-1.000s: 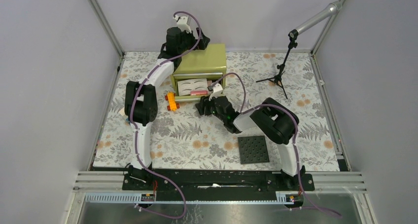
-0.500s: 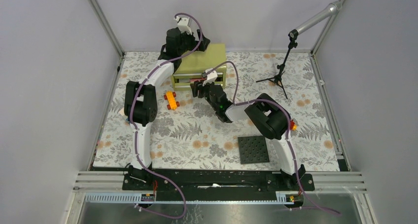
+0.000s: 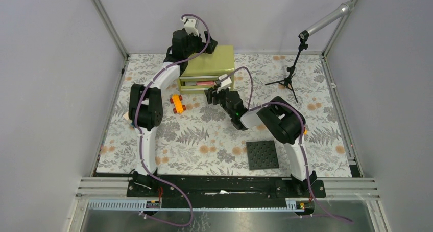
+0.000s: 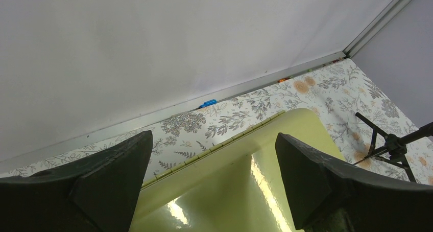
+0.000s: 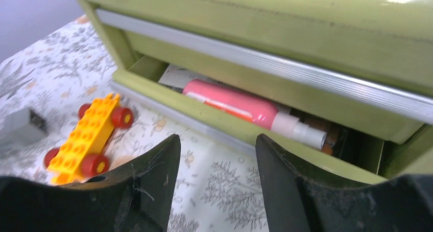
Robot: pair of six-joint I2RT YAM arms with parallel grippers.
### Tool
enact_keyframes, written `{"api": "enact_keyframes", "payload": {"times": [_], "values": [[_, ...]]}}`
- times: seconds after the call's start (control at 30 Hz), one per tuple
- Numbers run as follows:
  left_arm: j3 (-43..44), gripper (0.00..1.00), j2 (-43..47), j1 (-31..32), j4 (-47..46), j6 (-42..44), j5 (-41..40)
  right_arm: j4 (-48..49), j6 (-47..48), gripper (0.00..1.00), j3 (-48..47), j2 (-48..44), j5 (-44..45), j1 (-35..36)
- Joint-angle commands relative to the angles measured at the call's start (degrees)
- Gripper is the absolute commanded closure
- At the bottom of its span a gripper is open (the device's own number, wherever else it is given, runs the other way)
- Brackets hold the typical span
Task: Organize the makeup
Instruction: Close the drawer in the storage box.
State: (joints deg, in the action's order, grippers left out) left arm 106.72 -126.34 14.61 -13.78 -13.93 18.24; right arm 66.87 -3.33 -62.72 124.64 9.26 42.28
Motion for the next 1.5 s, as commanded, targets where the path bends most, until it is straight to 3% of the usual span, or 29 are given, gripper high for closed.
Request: {"api": "enact_keyframes", "payload": {"times": [0.0,0.17,0.6,0.83,1.17,1.47], "values": [[-1.82,0.02,-1.17,-0.33,7.42,-1.40,0.91,4.66,-0.08,0.37,4.17,-5.75,-5.60,0.20],[-1.52,0.02,-1.71,-0.31,7.62,-1.27,0.83,2.04,-2.54,0.38,4.24,-4.56,-6.00,0.24],[-0.90,0.02,-2.56,-0.32,8.51,-0.66,0.85,-13.46,-6.63,0.37,-11.36,2.44,-2.18,-1.17],[-0.72,0.02,-3.03,-0.29,8.58,-0.75,1.14,-15.48,-8.62,0.37,-15.13,4.28,-1.92,-1.82],[0.42,0.02,-3.53,-0.33,9.84,-0.15,0.80,-8.50,-11.09,0.38,-6.32,-1.36,-11.19,-1.86],[0.42,0.03,-3.78,-0.33,9.95,-0.13,0.47,-9.15,-22.70,0.38,-5.73,0.31,-7.16,-1.89]]}}
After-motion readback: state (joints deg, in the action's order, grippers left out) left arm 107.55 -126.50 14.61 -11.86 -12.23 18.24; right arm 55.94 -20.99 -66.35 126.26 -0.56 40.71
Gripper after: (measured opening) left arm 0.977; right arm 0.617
